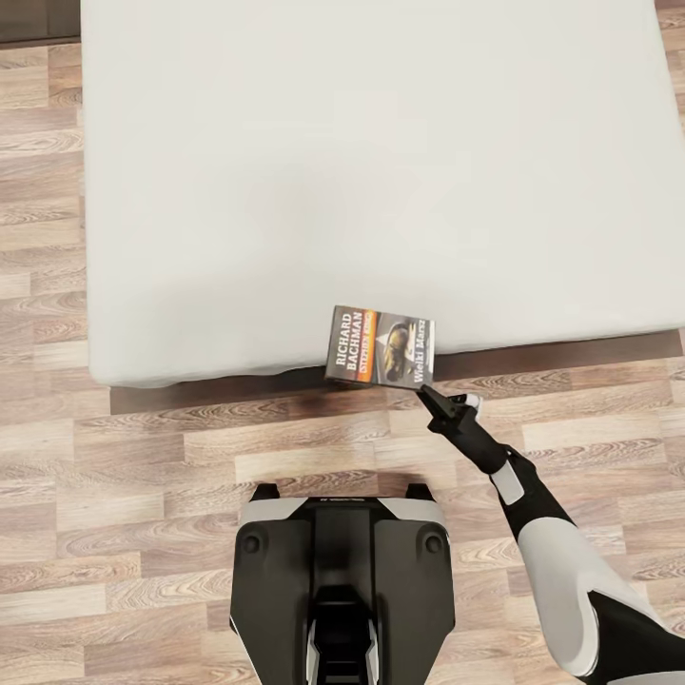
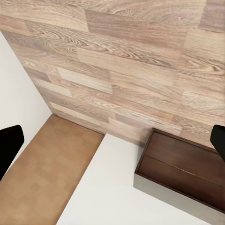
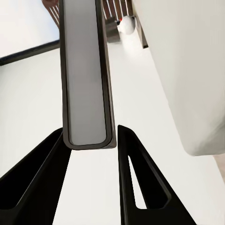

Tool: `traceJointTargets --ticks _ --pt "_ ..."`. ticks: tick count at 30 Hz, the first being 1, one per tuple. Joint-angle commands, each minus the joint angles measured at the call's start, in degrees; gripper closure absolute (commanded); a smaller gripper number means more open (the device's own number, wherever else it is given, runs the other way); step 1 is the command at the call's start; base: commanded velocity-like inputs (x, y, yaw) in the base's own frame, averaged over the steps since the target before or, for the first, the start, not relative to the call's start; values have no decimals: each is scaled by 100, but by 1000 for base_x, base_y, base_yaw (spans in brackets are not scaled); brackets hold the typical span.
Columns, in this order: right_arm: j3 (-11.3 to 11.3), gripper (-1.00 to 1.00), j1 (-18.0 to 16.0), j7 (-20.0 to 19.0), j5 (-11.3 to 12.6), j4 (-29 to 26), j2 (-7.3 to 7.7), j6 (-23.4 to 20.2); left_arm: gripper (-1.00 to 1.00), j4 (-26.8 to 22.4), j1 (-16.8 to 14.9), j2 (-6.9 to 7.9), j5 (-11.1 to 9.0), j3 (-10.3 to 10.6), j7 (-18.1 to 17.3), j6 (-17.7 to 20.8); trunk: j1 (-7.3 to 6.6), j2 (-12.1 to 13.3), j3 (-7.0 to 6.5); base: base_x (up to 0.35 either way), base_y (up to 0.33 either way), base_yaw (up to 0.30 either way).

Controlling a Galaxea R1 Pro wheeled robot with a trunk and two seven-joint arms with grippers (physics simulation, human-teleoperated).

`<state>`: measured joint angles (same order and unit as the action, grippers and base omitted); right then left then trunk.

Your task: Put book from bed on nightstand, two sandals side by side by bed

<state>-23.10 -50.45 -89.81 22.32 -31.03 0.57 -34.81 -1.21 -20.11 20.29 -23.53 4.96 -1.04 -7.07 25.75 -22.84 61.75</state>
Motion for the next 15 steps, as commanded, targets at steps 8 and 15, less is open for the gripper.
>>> traceJointTargets --ticks 8,15 --pt "-272 100 29 -19 0 0 -40 -57 -100 7 -2 1 -49 49 -11 -15 4 -8 -6 0 0 -1" --pt "-408 100 160 -19 0 -13 -85 -47 -100 7 -3 1 -70 46 -1 -14 4 -8 -45 0 0 -34"
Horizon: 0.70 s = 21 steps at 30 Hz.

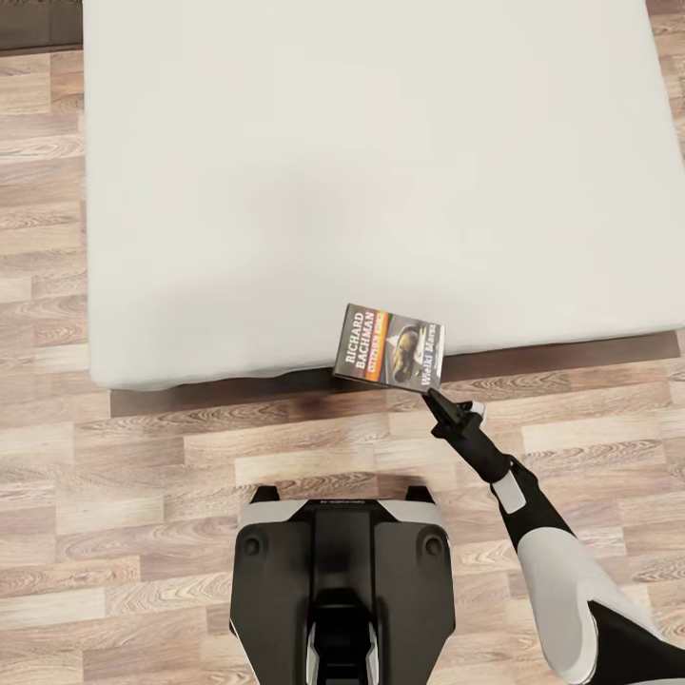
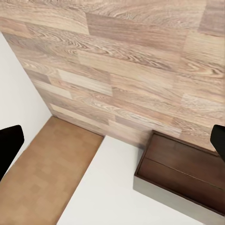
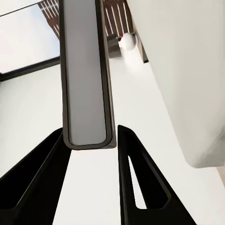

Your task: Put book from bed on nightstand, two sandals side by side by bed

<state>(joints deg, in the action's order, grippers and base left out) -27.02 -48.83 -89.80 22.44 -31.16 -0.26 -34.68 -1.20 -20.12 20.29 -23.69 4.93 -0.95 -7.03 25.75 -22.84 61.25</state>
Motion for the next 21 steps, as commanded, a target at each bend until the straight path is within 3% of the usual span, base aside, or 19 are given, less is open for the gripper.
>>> traceJointTargets --ticks 1,15,21 --pt "-23 100 7 -20 -12 -1 -6 -59 -100 4 -1 -1 -56 47 2 -18 4 -8 -3 0 0 -52" --pt "-49 100 39 -20 -12 -4 -18 -56 -100 -3 0 -9 -80 41 167 -17 4 -8 -126 0 0 -60" --pt "-44 100 40 -20 -12 -4 -21 -56 -100 -3 0 -100 -61 44 172 -18 4 -8 -181 0 0 -63"
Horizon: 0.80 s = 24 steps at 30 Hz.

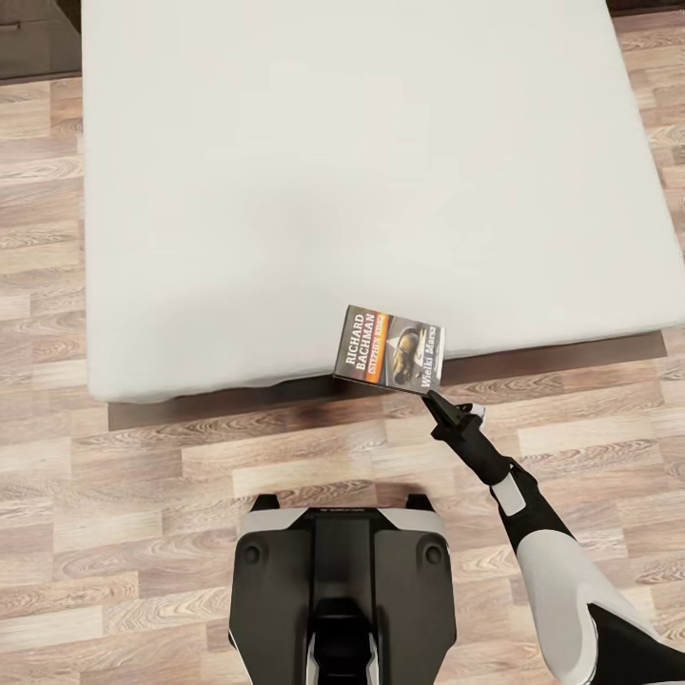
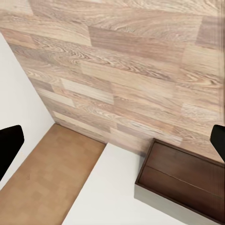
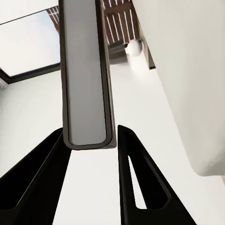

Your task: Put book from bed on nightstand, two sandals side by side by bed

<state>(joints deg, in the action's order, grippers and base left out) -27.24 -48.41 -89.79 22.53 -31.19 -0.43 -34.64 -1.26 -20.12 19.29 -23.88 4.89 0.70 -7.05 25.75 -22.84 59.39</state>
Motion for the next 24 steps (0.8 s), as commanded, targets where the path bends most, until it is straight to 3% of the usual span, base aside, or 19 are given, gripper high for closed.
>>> traceJointTargets --ticks 1,24 --pt "-21 100 -2 -21 -22 -3 -7 -60 -100 3 -1 -15 -36 50 8 -16 4 -8 -5 0 0 -63" --pt "-11 100 -2 -21 -42 -4 -133 -53 -100 18 -1 -287 10 79 1 -11 4 -8 -215 0 0 -64"
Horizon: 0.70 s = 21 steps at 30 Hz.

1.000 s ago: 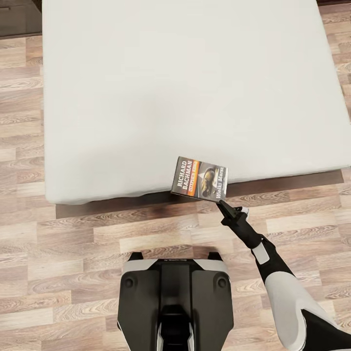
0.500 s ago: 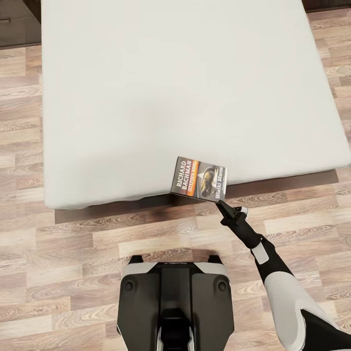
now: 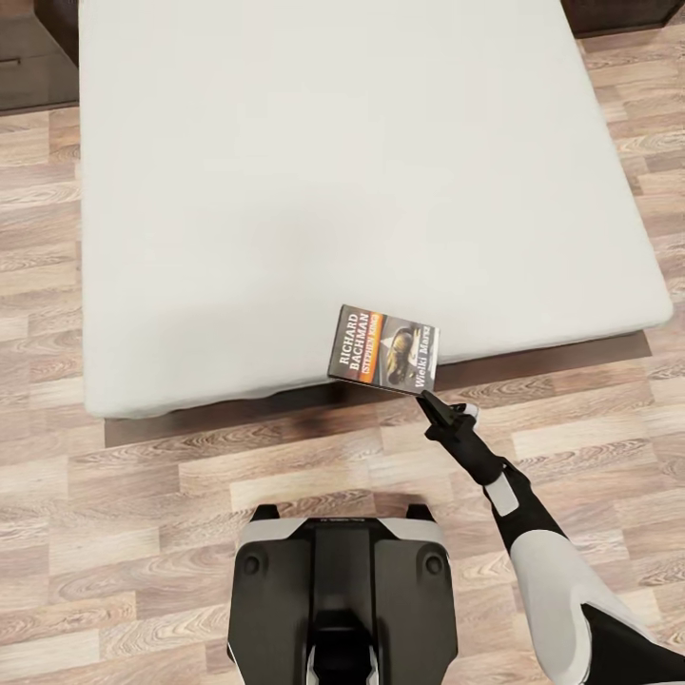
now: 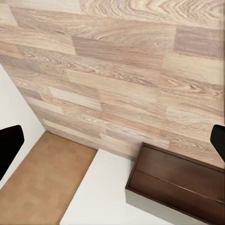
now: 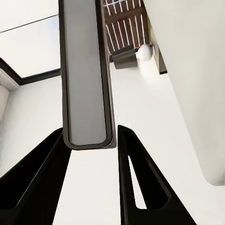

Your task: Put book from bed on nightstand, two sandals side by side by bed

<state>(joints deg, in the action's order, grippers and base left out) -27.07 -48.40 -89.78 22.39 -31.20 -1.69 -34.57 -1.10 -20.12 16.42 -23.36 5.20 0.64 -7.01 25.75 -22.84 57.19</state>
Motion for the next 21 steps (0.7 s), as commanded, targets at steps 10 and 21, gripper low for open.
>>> traceJointTargets --ticks 10,21 --pt "-27 100 -3 -22 -25 -8 -46 -59 -100 6 -1 -195 -40 51 6 -12 4 -8 -87 0 0 -46" --pt "-24 100 -3 -22 -31 -9 -77 -59 -100 13 4 -234 -39 51 6 -5 4 -8 -188 0 0 -5"
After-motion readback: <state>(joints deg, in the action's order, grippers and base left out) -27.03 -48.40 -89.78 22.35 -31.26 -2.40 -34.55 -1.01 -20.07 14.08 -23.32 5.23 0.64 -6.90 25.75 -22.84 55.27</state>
